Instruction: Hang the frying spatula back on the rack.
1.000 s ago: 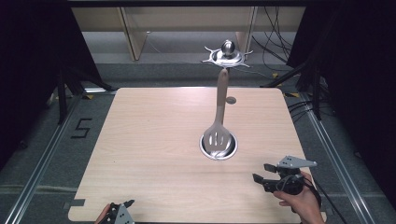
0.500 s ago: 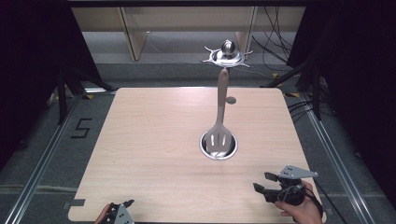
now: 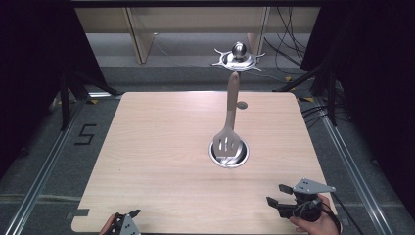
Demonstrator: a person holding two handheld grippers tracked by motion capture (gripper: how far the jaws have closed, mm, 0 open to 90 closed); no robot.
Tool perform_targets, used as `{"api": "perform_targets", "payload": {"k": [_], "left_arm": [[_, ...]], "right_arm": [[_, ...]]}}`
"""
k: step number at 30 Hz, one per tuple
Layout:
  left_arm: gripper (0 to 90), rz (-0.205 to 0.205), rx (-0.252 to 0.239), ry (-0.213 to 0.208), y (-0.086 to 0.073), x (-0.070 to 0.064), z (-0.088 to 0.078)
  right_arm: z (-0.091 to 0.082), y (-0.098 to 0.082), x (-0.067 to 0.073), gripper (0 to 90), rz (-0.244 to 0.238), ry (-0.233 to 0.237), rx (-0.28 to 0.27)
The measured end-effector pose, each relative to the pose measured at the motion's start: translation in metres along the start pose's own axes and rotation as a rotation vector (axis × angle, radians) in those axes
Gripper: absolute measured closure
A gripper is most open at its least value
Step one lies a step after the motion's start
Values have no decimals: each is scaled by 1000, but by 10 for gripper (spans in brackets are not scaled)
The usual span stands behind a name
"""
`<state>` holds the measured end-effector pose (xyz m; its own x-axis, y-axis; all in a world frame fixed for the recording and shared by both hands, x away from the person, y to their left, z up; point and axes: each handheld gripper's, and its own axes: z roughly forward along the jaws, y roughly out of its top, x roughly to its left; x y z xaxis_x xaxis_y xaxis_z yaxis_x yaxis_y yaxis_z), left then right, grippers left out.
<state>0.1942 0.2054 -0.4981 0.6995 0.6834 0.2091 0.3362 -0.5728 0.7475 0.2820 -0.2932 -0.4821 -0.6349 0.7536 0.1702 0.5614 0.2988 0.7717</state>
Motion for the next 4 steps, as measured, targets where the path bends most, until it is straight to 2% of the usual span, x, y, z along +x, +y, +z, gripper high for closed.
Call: {"api": "perform_targets", "payload": {"k": [1, 2, 4], "left_arm": [[150, 11, 9, 6, 0, 1, 0], [149, -1, -1, 0, 0, 0, 0], [149, 9, -2, 6, 0, 0, 0]], "right_arm": [[1, 0, -2, 322, -17, 0, -15], [0, 0, -3, 321, -37, -15, -20], [1, 0, -3, 321, -23, -1, -15]]}}
